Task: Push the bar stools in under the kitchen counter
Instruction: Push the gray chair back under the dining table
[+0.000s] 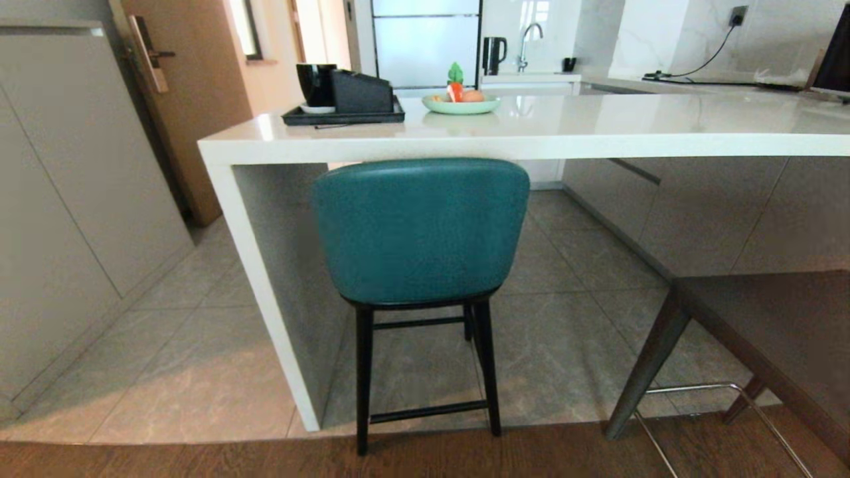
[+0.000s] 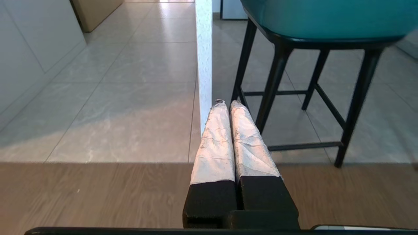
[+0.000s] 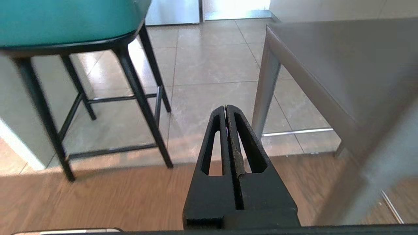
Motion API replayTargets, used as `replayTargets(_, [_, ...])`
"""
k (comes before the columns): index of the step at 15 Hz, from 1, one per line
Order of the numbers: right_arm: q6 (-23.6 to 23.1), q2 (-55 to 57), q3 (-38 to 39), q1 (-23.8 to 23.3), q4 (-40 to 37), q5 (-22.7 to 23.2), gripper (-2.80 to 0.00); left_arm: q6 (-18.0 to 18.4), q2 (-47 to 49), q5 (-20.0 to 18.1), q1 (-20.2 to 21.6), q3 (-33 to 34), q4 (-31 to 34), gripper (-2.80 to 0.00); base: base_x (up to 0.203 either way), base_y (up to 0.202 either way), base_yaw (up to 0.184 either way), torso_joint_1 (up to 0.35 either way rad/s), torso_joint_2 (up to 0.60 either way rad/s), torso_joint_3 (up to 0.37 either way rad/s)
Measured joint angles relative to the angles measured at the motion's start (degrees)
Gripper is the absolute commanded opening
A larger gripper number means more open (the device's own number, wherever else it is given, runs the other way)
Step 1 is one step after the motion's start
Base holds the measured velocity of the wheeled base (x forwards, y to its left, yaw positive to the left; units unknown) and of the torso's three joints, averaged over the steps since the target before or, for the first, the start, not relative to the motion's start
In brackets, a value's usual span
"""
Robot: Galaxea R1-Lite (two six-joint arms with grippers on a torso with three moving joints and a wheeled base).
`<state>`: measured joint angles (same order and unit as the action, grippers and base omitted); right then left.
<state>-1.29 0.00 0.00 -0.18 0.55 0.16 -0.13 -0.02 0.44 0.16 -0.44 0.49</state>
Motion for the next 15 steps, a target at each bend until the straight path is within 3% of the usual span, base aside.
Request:
replayTargets(9, [0.0,0.0,0.0,0.0,0.0,0.0,-2.80,-0.2,0.0,0.2,0.0,0.1,0.1,-2.80,-0.025,-0.007,-0.002,0.000,0.00,0.000])
replayTargets(15, [0.0,0.0,0.0,0.0,0.0,0.0,-2.80,-0.2,0.0,0.2,0.1,0.0,0.2,-2.80,0.000,-0.184,0.001,0.002,0.00,0.004])
